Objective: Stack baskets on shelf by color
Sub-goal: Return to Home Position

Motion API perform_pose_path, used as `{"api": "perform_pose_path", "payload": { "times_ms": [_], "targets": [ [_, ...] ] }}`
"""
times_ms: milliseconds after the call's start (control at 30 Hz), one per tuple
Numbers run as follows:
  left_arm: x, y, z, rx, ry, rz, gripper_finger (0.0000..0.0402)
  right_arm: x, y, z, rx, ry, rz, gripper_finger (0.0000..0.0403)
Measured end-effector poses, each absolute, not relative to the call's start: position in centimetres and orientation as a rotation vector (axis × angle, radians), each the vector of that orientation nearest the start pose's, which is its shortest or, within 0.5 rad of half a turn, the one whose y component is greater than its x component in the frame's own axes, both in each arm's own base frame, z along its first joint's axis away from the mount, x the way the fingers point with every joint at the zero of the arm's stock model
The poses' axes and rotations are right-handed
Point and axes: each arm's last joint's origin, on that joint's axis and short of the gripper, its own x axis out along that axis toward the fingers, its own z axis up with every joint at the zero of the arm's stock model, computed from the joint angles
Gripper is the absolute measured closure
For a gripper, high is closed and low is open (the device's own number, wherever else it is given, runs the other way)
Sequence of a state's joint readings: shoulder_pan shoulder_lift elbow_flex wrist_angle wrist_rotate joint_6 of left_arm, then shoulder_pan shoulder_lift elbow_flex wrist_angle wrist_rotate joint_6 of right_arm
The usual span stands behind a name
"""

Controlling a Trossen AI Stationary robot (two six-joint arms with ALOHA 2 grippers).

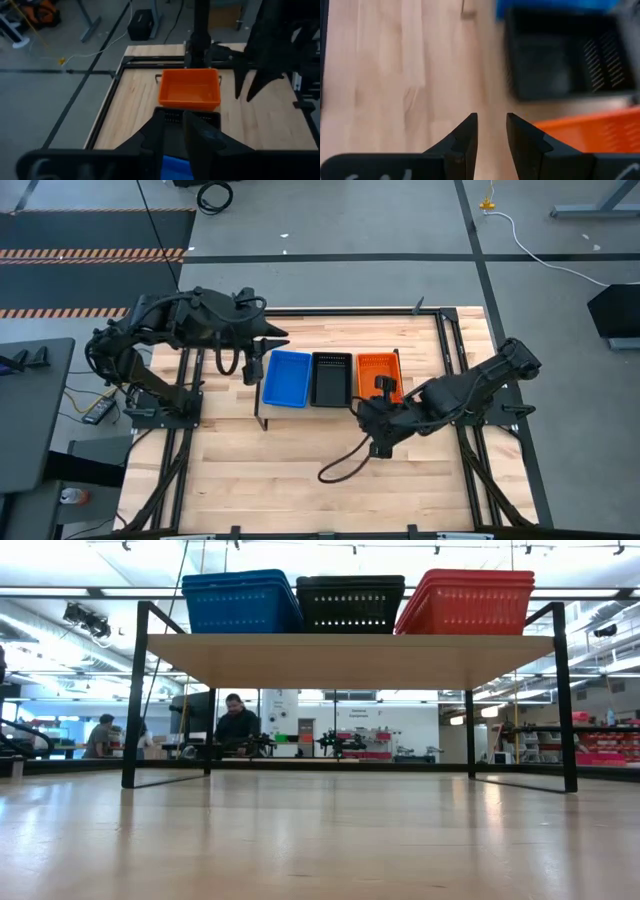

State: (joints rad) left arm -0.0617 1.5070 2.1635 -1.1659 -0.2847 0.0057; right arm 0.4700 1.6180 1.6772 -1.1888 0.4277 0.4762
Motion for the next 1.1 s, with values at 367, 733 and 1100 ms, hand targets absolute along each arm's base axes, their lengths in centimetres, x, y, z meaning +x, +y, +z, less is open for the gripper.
{"api": "perform_pose_path", "payload": {
  "times_ms": [367,733,1100],
  "targets": [
    [23.8,-1.6,45.4,0.146,0.392,0.217,0.0384,25.5,10.5,41.8,-0.140,0.683,-0.257,0.0331],
    [13.9,0.1,38.2,0.018,0.197,0.210,0.0398,22.3,7.0,44.6,-0.099,0.608,-0.273,0.0387],
    [9.6,0.1,32.5,-0.007,0.073,0.136,0.0399,18.4,3.5,39.2,0.003,0.469,-0.176,0.0394]
  ]
}}
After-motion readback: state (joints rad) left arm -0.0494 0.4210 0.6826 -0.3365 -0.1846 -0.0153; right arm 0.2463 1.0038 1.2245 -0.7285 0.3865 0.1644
